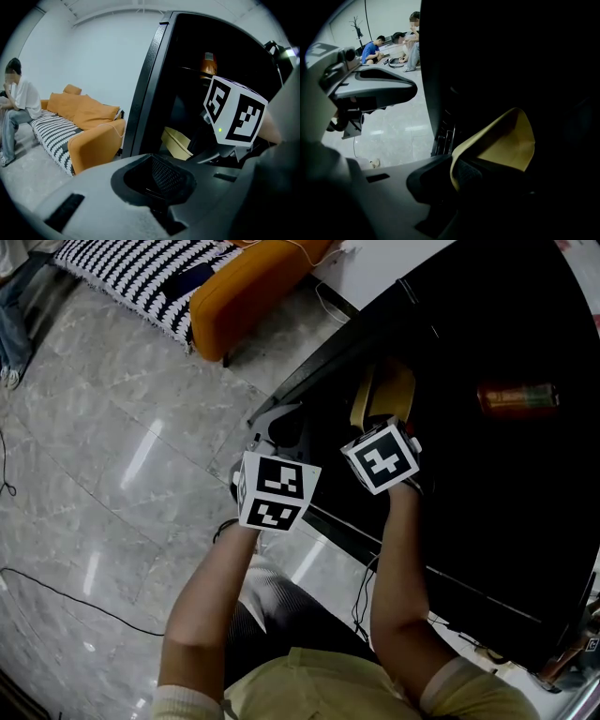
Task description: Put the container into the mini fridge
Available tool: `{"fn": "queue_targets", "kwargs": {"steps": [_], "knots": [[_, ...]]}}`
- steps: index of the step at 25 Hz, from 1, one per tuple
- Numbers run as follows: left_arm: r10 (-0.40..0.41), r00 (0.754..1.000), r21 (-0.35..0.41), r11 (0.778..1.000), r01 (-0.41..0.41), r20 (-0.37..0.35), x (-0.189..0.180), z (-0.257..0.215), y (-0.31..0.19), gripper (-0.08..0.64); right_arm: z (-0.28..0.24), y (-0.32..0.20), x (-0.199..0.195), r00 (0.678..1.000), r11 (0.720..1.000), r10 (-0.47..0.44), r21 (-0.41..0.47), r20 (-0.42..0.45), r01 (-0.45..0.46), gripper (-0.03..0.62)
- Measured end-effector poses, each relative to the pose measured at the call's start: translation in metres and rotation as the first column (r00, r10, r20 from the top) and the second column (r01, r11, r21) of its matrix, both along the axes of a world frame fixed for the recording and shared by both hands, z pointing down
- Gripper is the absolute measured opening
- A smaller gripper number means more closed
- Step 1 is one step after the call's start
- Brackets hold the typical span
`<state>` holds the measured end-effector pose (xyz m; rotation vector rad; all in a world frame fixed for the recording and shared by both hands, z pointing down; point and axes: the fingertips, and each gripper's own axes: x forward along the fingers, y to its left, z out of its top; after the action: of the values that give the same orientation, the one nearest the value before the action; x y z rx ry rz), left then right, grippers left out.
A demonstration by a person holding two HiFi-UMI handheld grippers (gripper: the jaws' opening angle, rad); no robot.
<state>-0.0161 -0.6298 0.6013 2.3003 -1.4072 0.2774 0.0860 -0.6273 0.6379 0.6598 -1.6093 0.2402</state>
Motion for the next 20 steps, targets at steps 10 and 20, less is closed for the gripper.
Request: {"fn": "queue_targets", "kwargs": {"steps": [10,20], "knots": [[0.006,1.0,0.009,1.0,-0.006,-0.011,0.001,-0.006,-0.006,0.021,0.0,-0.016,-0.002,0.998,0.994,0.051,0.1,0.036,-0.055,0.037],[-0.027,1.0,0.032,0.999,0.027,-0.009,-0.014,-0.015,0.003,0.021,-0.013,-0.016,-0.004,0.989,0.973,0.093,0.201,0.113,-0.115,0.04]]}}
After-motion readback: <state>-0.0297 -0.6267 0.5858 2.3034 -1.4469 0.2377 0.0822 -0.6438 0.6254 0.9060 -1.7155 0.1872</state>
